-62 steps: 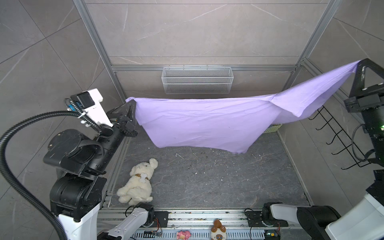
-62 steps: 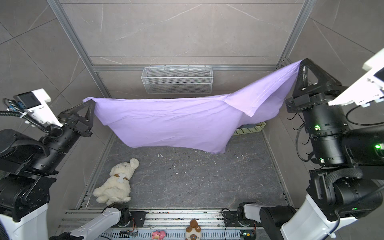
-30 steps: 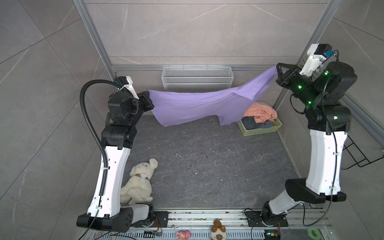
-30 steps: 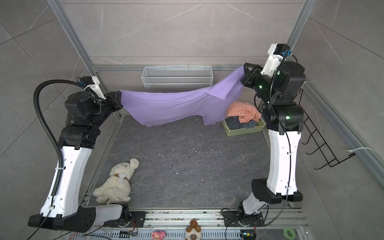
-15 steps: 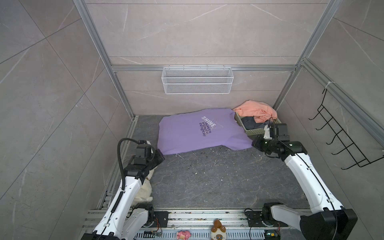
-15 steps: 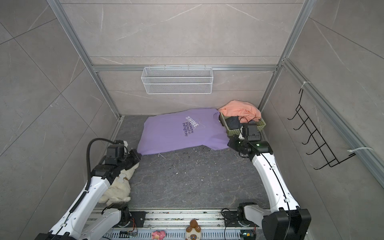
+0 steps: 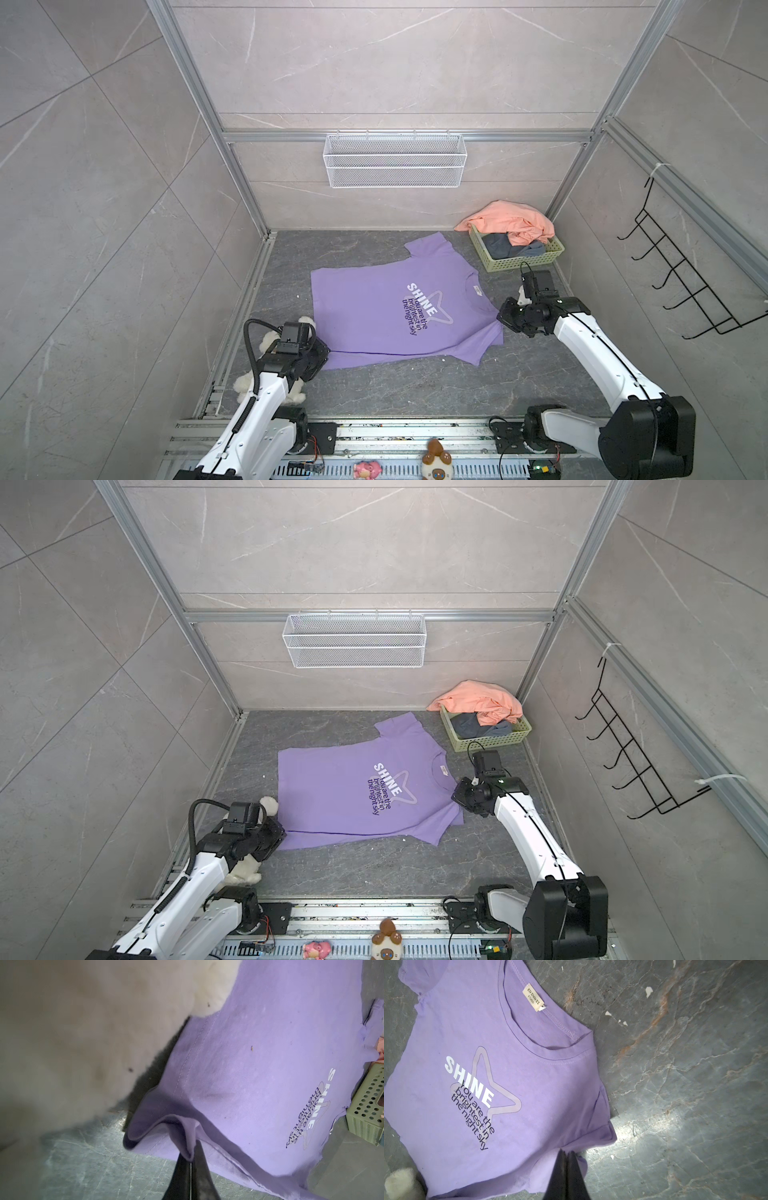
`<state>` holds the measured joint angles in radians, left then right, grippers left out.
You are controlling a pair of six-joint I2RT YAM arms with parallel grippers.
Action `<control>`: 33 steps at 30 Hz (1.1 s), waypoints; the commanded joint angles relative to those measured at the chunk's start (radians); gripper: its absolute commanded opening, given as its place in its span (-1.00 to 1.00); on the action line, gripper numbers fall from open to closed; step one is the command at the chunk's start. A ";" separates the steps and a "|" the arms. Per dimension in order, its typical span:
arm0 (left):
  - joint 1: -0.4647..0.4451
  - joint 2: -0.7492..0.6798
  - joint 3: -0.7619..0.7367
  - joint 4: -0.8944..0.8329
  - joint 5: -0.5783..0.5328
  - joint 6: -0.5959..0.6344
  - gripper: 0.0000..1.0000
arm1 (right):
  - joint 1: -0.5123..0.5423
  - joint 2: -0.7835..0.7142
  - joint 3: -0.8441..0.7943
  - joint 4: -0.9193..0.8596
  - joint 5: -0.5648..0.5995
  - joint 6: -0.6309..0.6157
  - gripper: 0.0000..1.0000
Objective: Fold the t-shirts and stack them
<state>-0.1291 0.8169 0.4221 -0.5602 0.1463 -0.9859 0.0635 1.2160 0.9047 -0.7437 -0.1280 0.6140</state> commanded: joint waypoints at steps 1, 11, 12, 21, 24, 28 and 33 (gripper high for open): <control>0.002 -0.025 0.013 -0.047 -0.019 -0.031 -1.00 | 0.003 0.001 -0.003 0.008 -0.007 0.005 -1.00; 0.002 -0.055 0.066 -0.079 -0.002 -0.029 -1.00 | 0.002 -0.001 0.045 0.000 -0.012 -0.007 -1.00; 0.001 -0.055 0.080 -0.077 -0.002 -0.022 -1.00 | 0.003 0.002 0.053 0.007 -0.014 -0.007 -1.00; 0.002 0.054 0.165 -0.069 0.025 0.043 -1.00 | 0.002 0.056 0.113 0.011 -0.017 -0.029 -1.00; 0.003 0.043 0.165 -0.113 0.038 0.034 -1.00 | 0.002 0.052 0.122 -0.092 0.011 -0.044 -1.00; 0.002 0.021 0.220 -0.276 0.044 0.049 -1.00 | 0.003 0.038 0.137 -0.301 0.075 -0.063 -1.00; 0.003 0.055 0.293 -0.402 0.053 0.074 -0.85 | 0.002 0.041 0.156 -0.473 0.129 -0.065 -0.55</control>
<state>-0.1291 0.8574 0.6621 -0.8513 0.1730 -0.9478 0.0635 1.2583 1.0191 -1.0439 -0.0628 0.5709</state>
